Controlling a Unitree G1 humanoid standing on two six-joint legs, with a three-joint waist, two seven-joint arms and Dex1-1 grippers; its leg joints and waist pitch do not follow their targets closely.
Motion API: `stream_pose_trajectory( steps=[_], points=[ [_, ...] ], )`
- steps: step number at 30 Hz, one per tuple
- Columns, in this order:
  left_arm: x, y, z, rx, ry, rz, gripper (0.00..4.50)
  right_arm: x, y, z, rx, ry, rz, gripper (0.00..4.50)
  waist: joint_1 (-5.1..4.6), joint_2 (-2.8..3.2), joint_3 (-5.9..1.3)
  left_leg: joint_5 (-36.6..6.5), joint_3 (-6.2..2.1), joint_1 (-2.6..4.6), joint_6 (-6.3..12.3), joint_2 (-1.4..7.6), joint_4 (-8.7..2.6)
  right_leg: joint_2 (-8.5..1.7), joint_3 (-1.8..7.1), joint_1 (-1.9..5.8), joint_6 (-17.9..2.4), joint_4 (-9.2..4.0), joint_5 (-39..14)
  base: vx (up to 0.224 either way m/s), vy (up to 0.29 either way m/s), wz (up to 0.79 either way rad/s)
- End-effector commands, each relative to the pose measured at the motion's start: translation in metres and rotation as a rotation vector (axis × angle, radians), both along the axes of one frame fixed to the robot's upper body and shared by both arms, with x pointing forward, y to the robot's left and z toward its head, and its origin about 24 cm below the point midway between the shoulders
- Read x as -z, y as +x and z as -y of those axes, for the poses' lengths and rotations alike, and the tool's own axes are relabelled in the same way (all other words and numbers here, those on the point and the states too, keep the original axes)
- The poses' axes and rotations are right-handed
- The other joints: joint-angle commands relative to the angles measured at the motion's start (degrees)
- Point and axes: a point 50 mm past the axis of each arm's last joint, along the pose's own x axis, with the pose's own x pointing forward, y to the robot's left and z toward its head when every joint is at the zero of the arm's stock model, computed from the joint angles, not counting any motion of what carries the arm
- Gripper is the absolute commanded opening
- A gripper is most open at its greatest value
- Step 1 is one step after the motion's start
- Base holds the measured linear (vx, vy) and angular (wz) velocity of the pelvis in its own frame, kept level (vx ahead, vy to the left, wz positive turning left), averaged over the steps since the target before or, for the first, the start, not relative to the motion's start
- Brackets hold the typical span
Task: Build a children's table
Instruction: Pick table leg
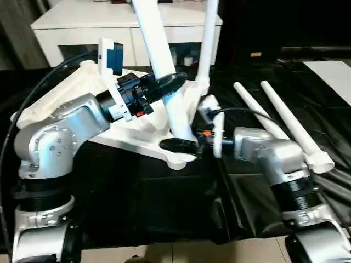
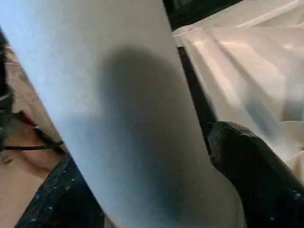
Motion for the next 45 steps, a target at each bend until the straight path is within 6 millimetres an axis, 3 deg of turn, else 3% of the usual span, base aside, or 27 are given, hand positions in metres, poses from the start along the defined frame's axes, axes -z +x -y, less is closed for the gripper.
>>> stream_pose_trajectory(
  steps=[1,13,14,15,18,19,22,27,30,38,42,43,45],
  points=[
    [0.000,-0.004,0.003,0.054,-0.003,0.009,1.82,-0.014,0.005,0.008,0.023,0.019,0.034,3.08,0.36,-0.16,-4.16,-8.64,-0.05,0.75,-1.40,0.48,-3.91,-2.75,2.03,3.50,-11.01,-3.58,-7.08,0.000,0.000,0.00],
    [0.005,0.005,-0.002,-0.048,0.000,-0.009,1.82,-0.017,0.008,-0.001,0.096,0.009,0.131,2.89,0.61,-0.36,-4.18,-8.24,0.04,0.74,-1.80,0.46,-3.90,-2.83,2.09,3.36,-10.08,-3.64,-8.28,0.000,0.000,0.00],
    [0.005,0.008,-0.003,-0.075,0.003,-0.015,2.38,-0.017,0.009,-0.001,0.109,0.010,0.142,2.88,0.62,-0.29,-4.20,-8.41,0.00,0.76,-1.88,0.52,-3.92,-2.84,2.09,3.33,-10.03,-3.59,-8.22,0.000,0.000,0.00],
    [0.006,0.013,-0.005,-0.126,-0.017,-0.042,2.52,-0.018,0.011,-0.003,0.142,0.010,0.160,2.86,0.60,-0.16,-4.17,-8.47,0.02,0.73,-2.19,0.49,-3.89,-2.83,2.12,3.28,-9.97,-3.56,-8.09,0.000,0.000,0.00],
    [0.005,0.020,-0.006,-0.224,-0.061,-0.070,2.58,-0.020,0.020,-0.012,0.285,-0.047,0.268,2.83,0.65,-0.24,-4.20,-8.76,0.05,0.85,-3.13,0.38,-3.94,-2.84,2.09,3.11,-9.55,-3.80,-9.05,0.000,0.000,0.00],
    [0.006,0.021,-0.003,-0.258,-0.056,-0.066,2.81,-0.019,0.021,-0.016,0.331,-0.070,0.298,2.77,0.81,0.04,-4.24,-9.00,-0.08,0.79,-3.25,0.49,-4.04,-2.89,2.06,3.17,-9.22,-3.71,-9.35,0.000,0.000,0.00],
    [0.008,0.023,0.004,-0.315,-0.029,-0.050,2.92,-0.017,0.022,-0.023,0.389,-0.085,0.330,2.75,0.79,-0.15,-4.26,-8.98,-0.13,0.77,-3.27,0.51,-4.08,-2.80,2.09,3.22,-8.20,-3.82,-8.81,0.000,0.000,0.00],
    [0.013,0.029,0.030,-0.398,-0.020,-0.049,3.34,-0.016,0.024,-0.040,0.484,-0.102,0.402,2.75,1.11,0.15,-4.34,-8.82,-0.15,0.68,-3.24,0.46,-4.03,-2.77,2.15,3.19,-7.46,-3.82,-7.08,0.000,0.000,0.00],
    [0.014,0.034,0.031,-0.444,-0.014,-0.075,3.34,-0.018,0.026,-0.044,0.518,-0.113,0.437,2.75,1.02,0.24,-4.34,-9.22,-0.21,0.62,-3.40,0.37,-4.07,-2.61,2.12,3.23,-7.49,-3.69,-5.98,0.000,0.000,0.00],
    [0.013,0.045,0.009,-0.659,-0.051,-0.117,2.58,-0.018,0.032,-0.044,0.598,-0.130,0.463,2.74,1.08,0.11,-4.31,-10.24,-0.29,0.69,-3.34,0.36,-4.13,-2.65,2.11,3.22,-7.02,-3.76,-6.77,0.000,0.000,0.00],
    [0.010,0.045,0.006,-0.674,-0.069,-0.109,2.48,-0.017,0.034,-0.042,0.613,-0.135,0.460,2.74,1.18,0.08,-4.37,-9.76,-0.28,0.73,-3.10,0.39,-4.07,-2.64,2.08,3.20,-7.48,-3.61,-5.39,0.000,0.000,0.00],
    [0.010,0.045,0.006,-0.678,-0.071,-0.110,2.19,-0.017,0.035,-0.042,0.615,-0.135,0.460,2.74,1.16,0.03,-4.33,-9.78,-0.24,0.64,-3.05,0.34,-4.04,-2.64,2.09,3.26,-7.62,-3.58,-4.99,0.000,0.000,0.00],
    [0.010,0.046,0.006,-0.682,-0.075,-0.115,2.14,-0.017,0.035,-0.041,0.621,-0.133,0.460,2.74,1.17,0.01,-4.31,-9.85,-0.22,0.64,-2.99,0.34,-4.06,-2.68,2.11,3.29,-7.67,-3.63,-5.38,0.000,0.000,0.00]
  ],
)
